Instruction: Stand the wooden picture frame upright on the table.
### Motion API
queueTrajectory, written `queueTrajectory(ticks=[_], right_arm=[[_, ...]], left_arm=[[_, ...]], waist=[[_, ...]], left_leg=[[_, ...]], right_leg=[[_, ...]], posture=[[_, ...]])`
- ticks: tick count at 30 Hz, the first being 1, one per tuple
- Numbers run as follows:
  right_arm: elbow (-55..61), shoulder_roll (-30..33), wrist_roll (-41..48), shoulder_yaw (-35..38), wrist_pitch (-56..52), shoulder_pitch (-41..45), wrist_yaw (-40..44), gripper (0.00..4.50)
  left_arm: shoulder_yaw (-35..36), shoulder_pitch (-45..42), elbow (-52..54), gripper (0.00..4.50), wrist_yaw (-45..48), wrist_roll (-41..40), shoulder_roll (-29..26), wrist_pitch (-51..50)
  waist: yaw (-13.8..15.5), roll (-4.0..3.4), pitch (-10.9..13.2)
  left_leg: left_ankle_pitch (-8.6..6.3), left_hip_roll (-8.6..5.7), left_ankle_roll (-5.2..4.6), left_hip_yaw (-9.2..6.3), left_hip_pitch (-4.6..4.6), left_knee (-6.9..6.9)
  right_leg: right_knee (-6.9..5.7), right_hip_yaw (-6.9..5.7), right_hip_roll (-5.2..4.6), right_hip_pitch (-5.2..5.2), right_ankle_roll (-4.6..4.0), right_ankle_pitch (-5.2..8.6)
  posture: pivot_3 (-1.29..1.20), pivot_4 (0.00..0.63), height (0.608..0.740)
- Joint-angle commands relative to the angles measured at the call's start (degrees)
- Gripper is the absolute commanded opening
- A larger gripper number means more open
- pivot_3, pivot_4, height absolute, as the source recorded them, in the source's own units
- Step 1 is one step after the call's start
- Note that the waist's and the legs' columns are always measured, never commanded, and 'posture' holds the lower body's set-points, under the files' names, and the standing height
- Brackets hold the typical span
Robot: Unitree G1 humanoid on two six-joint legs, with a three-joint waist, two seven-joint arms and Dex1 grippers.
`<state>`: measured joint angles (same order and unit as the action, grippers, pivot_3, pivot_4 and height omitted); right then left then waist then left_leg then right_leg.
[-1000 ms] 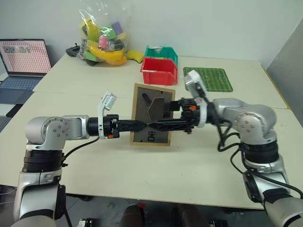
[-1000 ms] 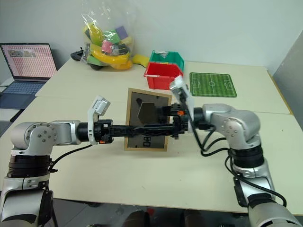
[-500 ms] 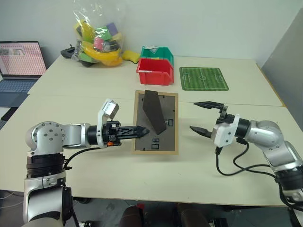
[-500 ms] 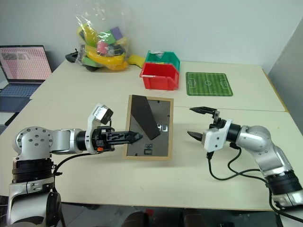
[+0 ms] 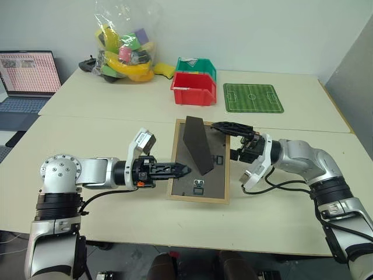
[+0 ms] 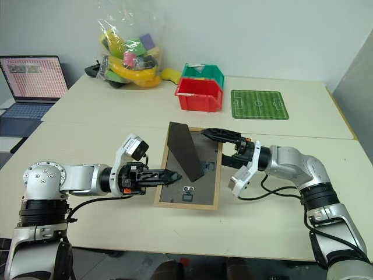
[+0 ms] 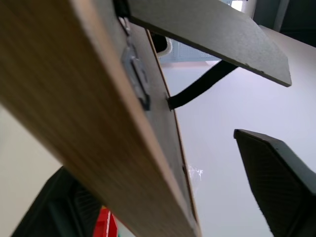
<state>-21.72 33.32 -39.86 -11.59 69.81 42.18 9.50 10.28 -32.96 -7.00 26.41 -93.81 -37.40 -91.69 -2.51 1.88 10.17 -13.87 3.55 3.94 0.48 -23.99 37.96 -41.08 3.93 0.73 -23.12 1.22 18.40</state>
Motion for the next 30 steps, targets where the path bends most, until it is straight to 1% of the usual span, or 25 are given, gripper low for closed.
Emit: queueTrajectory(ticks=[1, 3, 7, 10, 12, 13, 15, 16, 17, 18, 22, 23, 24, 25, 27, 28, 30], right_arm=[[0.9, 0.9, 0.9, 0.7, 1.0, 1.4, -2.3, 3.13], [0.8, 1.1, 1.0, 0.7, 0.9, 1.7, -2.7, 2.74], [0.7, 1.7, 1.9, 0.4, 1.2, 1.6, -2.6, 1.80], [0.4, 2.5, 4.5, -0.6, 1.3, 1.3, -1.4, 1.69], [-0.1, 3.0, 7.2, -1.6, 1.3, 1.2, -0.3, 1.67], [-0.1, 3.4, 11.0, -2.4, 0.5, 1.0, 0.9, 1.65], [0.4, 4.5, 17.0, -4.1, -0.8, 0.6, 3.4, 1.38], [0.7, 5.0, 19.2, -4.7, -1.2, 0.3, 4.4, 1.38], [0.9, 5.5, 20.9, -5.3, -1.7, 0.1, 5.5, 1.37], [0.8, 5.8, 22.9, -5.9, -2.2, -0.1, 6.8, 1.37], [-0.9, 5.5, 33.8, -9.2, -7.5, -0.2, 14.5, 1.37], [-1.0, 5.0, 37.4, -10.1, -9.8, -0.3, 17.4, 1.37], [-0.6, 4.1, 43.0, -10.8, -14.3, -0.9, 21.7, 1.37], [-0.6, 2.9, 47.1, -10.6, -18.1, -1.3, 24.5, 1.37], [-1.6, 0.4, 53.3, -9.8, -26.8, -1.4, 30.2, 1.37], [-1.6, -0.9, 56.0, -9.3, -32.1, -1.5, 32.5, 1.36], [-1.2, -4.5, 63.6, -8.0, -49.0, -0.9, 36.0, 1.36]], left_arm=[[-0.8, 0.8, 2.0, 1.29, -2.7, -4.9, -1.3, 2.3], [-1.6, 1.3, 2.3, 1.29, -3.7, -6.7, -1.9, 3.3], [-3.2, 2.3, 3.0, 1.29, -5.4, -9.3, -3.0, 5.3], [-4.1, 3.0, 3.8, 1.29, -6.4, -10.4, -3.5, 6.9], [-3.7, 3.8, 4.7, 1.99, -6.7, -10.3, -3.1, 8.7], [-3.5, 4.0, 4.1, 2.16, -7.4, -11.2, -3.4, 9.6], [-2.6, 4.1, 2.7, 2.60, -8.6, -12.0, -4.4, 11.3], [-1.8, 4.0, 1.7, 2.90, -9.3, -12.5, -5.1, 12.4], [-1.0, 4.0, 1.1, 3.04, -10.1, -13.0, -5.7, 13.4], [0.1, 4.2, 0.8, 3.28, -10.8, -13.6, -6.6, 14.5], [4.4, 8.0, 3.7, 4.09, -13.3, -14.2, -9.6, 18.5], [6.0, 9.2, 5.0, 4.26, -14.3, -13.1, -9.8, 20.1], [8.1, 10.2, 5.8, 4.47, -18.3, -11.7, -8.9, 24.1], [10.0, 11.0, 5.9, 4.50, -23.6, -11.4, -7.6, 28.2], [12.9, 13.1, 11.1, 4.50, -26.3, -3.3, -6.7, 33.8], [12.7, 14.6, 15.1, 4.50, -25.4, 1.6, -7.5, 34.9], [10.6, 18.9, 27.2, 4.50, -20.7, 13.0, -10.3, 37.9]], waist=[[0.0, 0.00, 0.0], [0.1, 0.00, 0.0], [0.1, 0.00, 0.0], [0.1, 0.00, 0.0], [0.1, 0.00, 0.0], [0.1, 0.00, 0.0], [0.1, 0.00, 0.0], [0.1, 0.00, 0.0], [0.1, 0.00, 0.0], [0.1, 0.00, 0.0], [-0.2, 0.00, 0.0], [-0.4, 0.00, 0.0], [-0.4, 0.00, 0.0], [-0.4, 0.00, 0.0], [-0.3, 0.00, 0.0], [-0.3, 0.00, 0.0], [-0.1, -0.01, 0.0]], left_leg=[[0.00, 0.01, 0.00, 0.00, 0.00, 0.00], [0.00, 0.00, 0.00, -0.01, 0.00, 0.00], [0.00, 0.00, 0.00, 0.00, 0.02, 0.00], [0.00, -0.01, 0.00, 0.00, 0.03, 0.00], [0.00, -0.02, 0.00, 0.00, 0.02, 0.01], [0.00, 0.00, 0.00, 0.00, 0.02, 0.01], [0.00, 0.00, -0.01, 0.00, 0.02, 0.01], [0.00, -0.01, -0.01, 0.00, 0.02, 0.01], [0.00, 0.02, -0.01, -0.01, 0.02, 0.01], [0.00, 0.01, -0.01, -0.01, 0.02, 0.02], [-0.01, 0.04, -0.03, -0.02, 0.03, 0.01], [-0.01, 0.07, -0.03, -0.03, 0.03, 0.00], [-0.01, 0.13, -0.03, -0.04, 0.06, 0.00], [-0.02, 0.15, -0.04, -0.07, 0.07, 0.00], [-0.02, 0.16, -0.06, -0.17, 0.08, 0.03], [-0.05, 0.18, -0.12, -0.19, 0.15, 0.03], [-0.12, 0.17, -0.24, -0.23, 0.16, 0.03]], right_leg=[[-0.01, 0.00, 0.00, 0.00, 0.00, 0.00], [-0.01, 0.00, 0.01, 0.00, 0.00, 0.00], [-0.02, 0.01, 0.01, 0.00, 0.00, 0.00], [-0.02, 0.01, 0.01, 0.00, 0.00, 0.00], [-0.02, 0.01, 0.01, 0.00, 0.00, 0.00], [-0.02, 0.01, 0.01, 0.01, 0.00, 0.00], [-0.02, 0.01, 0.01, 0.01, -0.01, 0.00], [-0.02, 0.02, 0.01, 0.02, -0.01, 0.00], [-0.01, 0.01, 0.01, 0.03, -0.01, 0.00], [-0.01, 0.00, 0.01, 0.03, -0.01, 0.00], [-0.01, 0.01, 0.00, 0.03, -0.01, 0.00], [-0.01, 0.00, 0.00, 0.03, -0.01, 0.00], [0.00, 0.01, -0.01, 0.06, -0.01, 0.00], [0.00, -0.01, -0.04, 0.08, -0.01, 0.00], [0.00, -0.13, -0.06, 0.16, -0.01, -0.01], [0.02, -0.13, -0.08, 0.25, -0.01, -0.01], [0.07, -0.20, -0.08, 0.32, -0.02, -0.01]], posture=[[0.00, 0.150, 0.740], [0.00, 0.150, 0.740], [0.00, 0.150, 0.740], [0.00, 0.150, 0.740], [0.00, 0.150, 0.740], [0.00, 0.150, 0.740], [0.00, 0.150, 0.740], [0.00, 0.150, 0.740], [0.00, 0.150, 0.740], [0.00, 0.150, 0.740], [0.00, 0.150, 0.740], [0.00, 0.150, 0.740], [0.00, 0.150, 0.740], [0.00, 0.150, 0.740], [0.00, 0.150, 0.740], [0.00, 0.150, 0.740], [0.00, 0.150, 0.740]])
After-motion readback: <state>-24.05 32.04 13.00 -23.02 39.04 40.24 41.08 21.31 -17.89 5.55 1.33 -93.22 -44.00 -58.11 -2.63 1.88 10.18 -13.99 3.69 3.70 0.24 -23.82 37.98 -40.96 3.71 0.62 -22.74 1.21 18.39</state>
